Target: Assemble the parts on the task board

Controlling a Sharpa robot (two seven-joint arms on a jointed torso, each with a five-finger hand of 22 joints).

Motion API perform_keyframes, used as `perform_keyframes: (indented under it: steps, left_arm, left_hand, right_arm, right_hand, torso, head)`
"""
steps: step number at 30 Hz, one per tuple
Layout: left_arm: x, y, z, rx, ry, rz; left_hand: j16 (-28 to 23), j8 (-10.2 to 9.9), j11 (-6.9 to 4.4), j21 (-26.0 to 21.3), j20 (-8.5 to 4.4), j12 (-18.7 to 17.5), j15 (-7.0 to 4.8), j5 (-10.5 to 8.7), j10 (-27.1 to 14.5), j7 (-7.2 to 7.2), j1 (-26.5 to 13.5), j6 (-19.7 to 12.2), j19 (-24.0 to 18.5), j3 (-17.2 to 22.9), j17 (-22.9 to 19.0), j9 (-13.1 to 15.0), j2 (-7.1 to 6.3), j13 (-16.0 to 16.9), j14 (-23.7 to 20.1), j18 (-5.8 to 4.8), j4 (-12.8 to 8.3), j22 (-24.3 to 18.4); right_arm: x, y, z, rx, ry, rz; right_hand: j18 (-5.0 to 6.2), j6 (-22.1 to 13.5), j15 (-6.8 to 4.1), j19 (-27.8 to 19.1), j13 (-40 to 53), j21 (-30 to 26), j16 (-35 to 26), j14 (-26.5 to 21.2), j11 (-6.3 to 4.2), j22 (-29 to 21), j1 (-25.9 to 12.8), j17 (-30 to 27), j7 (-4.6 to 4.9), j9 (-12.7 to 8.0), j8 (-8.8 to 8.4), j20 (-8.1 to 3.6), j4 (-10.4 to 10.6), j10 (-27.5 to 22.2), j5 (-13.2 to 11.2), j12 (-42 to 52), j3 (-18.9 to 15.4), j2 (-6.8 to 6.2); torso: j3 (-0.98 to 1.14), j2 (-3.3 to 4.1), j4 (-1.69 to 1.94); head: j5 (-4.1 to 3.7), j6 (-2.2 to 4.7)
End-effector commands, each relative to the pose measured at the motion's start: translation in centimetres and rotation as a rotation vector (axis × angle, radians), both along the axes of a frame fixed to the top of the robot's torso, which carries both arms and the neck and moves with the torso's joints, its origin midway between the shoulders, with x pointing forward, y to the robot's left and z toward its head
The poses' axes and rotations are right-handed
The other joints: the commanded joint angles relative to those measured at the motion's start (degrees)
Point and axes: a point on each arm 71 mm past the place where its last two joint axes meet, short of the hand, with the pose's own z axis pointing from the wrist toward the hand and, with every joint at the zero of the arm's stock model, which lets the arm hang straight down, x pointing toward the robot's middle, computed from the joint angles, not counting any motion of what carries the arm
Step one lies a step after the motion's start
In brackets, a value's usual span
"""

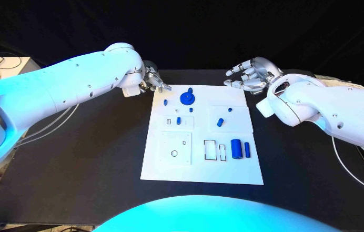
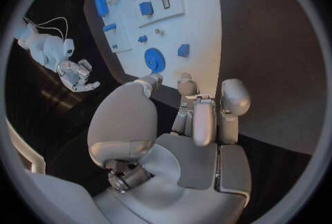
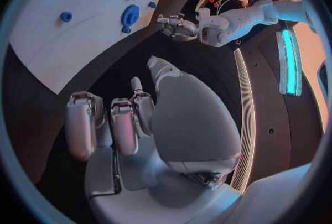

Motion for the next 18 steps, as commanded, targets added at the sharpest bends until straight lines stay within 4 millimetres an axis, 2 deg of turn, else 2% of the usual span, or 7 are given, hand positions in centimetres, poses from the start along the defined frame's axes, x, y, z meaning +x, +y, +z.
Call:
perform_keyframes:
  steps: [1, 3, 7, 12, 16, 17, 18]
  left_arm:
    - [0.2, -0.2, -0.4, 0.016, 0.027, -0.029]
    - [0.3, -0.2, -0.6, 0.017, 0.034, -0.028]
    - [0.3, -0.3, -1.0, 0.020, 0.047, -0.030]
    - [0.3, -0.4, -1.6, 0.022, 0.066, -0.033]
    - [0.3, -0.3, -1.8, 0.024, 0.075, -0.031]
    - [0.3, -0.3, -1.8, 0.024, 0.076, -0.031]
    - [0.3, -0.3, -1.9, 0.023, 0.079, -0.031]
  left_hand:
    - [-0.18, -0.40, 0.18, -0.33, 0.45, -0.25, 0.35, 0.25, -0.30, -0.08, 0.40, -0.23, -0.11, -0.33, 3.45, -0.08, 0.14, -0.02, 2.53, 0.45, -0.06, -0.04]
    - [-0.19, -0.41, 0.18, -0.32, 0.45, -0.31, 0.35, 0.25, -0.35, -0.08, 0.40, -0.22, -0.09, -0.34, 3.44, -0.10, 0.15, -0.11, 2.53, 0.45, -0.05, -0.01]
    - [-0.19, -0.41, 0.18, -0.32, 0.45, -0.31, 0.35, 0.25, -0.35, -0.08, 0.40, -0.22, -0.09, -0.34, 3.44, -0.10, 0.15, -0.11, 2.53, 0.45, -0.05, -0.01]
    - [-0.18, -0.53, 0.25, -0.40, 0.52, -0.36, 0.41, 0.15, -0.45, -0.02, 0.34, -0.20, -0.19, -0.49, 3.45, -0.28, 0.17, -0.21, 2.52, 0.47, 0.03, -0.13]
    - [-0.19, -0.58, 0.27, -0.43, 0.55, -0.34, 0.43, 0.10, -0.46, 0.00, 0.30, -0.18, -0.23, -0.58, 3.43, -0.35, 0.14, -0.19, 2.50, 0.48, 0.05, -0.16]
    - [-0.19, -0.58, 0.27, -0.43, 0.55, -0.34, 0.43, 0.10, -0.46, 0.00, 0.30, -0.18, -0.23, -0.58, 3.43, -0.35, 0.14, -0.19, 2.50, 0.48, 0.05, -0.16]
    - [-0.19, -0.58, 0.27, -0.43, 0.55, -0.34, 0.43, 0.10, -0.46, 0.00, 0.30, -0.18, -0.23, -0.58, 3.43, -0.35, 0.14, -0.19, 2.50, 0.48, 0.05, -0.16]
  right_arm:
    - [0.0, 0.1, 0.1, 0.016, -0.011, 0.010]
    - [0.0, 0.2, 0.1, 0.023, -0.011, 0.010]
    - [0.0, 0.2, 0.2, 0.035, -0.014, 0.009]
    - [0.1, 0.2, 0.2, 0.054, -0.020, 0.004]
    - [0.2, 0.1, 0.4, 0.088, -0.032, -0.008]
    - [0.2, 0.1, 0.4, 0.097, -0.036, -0.012]
    - [0.2, 0.0, 0.5, 0.110, -0.042, -0.017]
  right_hand:
    - [1.09, -0.70, 0.06, 0.16, 2.77, -1.09, -0.66, 5.03, 0.01, 7.50, -0.49, 11.81, 0.02, -0.02, 0.27, 0.09, -0.03, -2.03, 0.37, -2.28, 0.56, -0.08]
    - [2.56, -1.57, -0.06, -3.14, -1.85, -7.72, -3.33, 3.26, -0.04, 3.17, -0.58, 6.67, 0.04, 0.02, 0.68, 0.06, -0.14, -6.00, 0.39, -7.58, 1.45, -0.37]
    - [3.78, -2.18, -0.24, -5.79, -5.75, -14.15, -6.10, 1.79, -0.20, -1.03, -0.81, 2.45, -0.07, 0.28, 1.66, -0.16, -0.25, -8.60, 0.38, -11.56, 2.47, -0.75]
    - [4.42, -2.52, -0.38, -7.07, -7.82, -18.06, -7.71, 1.12, -0.27, -3.62, -0.94, 0.40, -0.16, 0.46, 2.35, -0.29, -0.37, -9.85, 0.39, -13.53, 3.14, -0.99]
    - [7.09, -3.51, -0.37, -13.51, -18.19, -34.44, -15.74, -2.98, -0.22, -14.43, -1.08, -9.29, -0.11, 0.74, 3.43, -0.33, -0.43, -18.00, 0.43, -24.76, 4.67, -1.51]
    - [8.83, -4.02, -0.29, -18.17, -24.08, -45.78, -22.34, -6.44, 0.10, -21.98, -1.10, -16.49, -0.08, 0.85, 3.81, -0.23, -0.35, -22.34, 0.42, -31.21, 5.46, -1.61]
    - [8.75, -4.39, -0.11, -19.23, -25.53, -47.65, -28.25, -9.75, 0.07, -23.23, -1.02, -22.53, 0.25, 0.90, 3.99, -0.04, -0.26, -23.68, 0.62, -33.15, 6.09, -1.63]
  torso:
    - [0.04, 0.00, -0.11]
    - [0.06, 0.05, -0.13]
    - [0.02, 0.08, -0.03]
    - [0.03, 0.03, -0.12]
    - [0.07, -0.02, -0.11]
    - [0.07, -0.01, -0.11]
    - [0.07, -0.03, -0.09]
  head:
    - [-0.04, 0.01]
    - [-0.05, 0.01]
    - [-0.06, 0.01]
    - [-0.01, 0.01]
    - [0.04, 0.01]
    - [0.07, 0.01]
    - [0.06, 0.01]
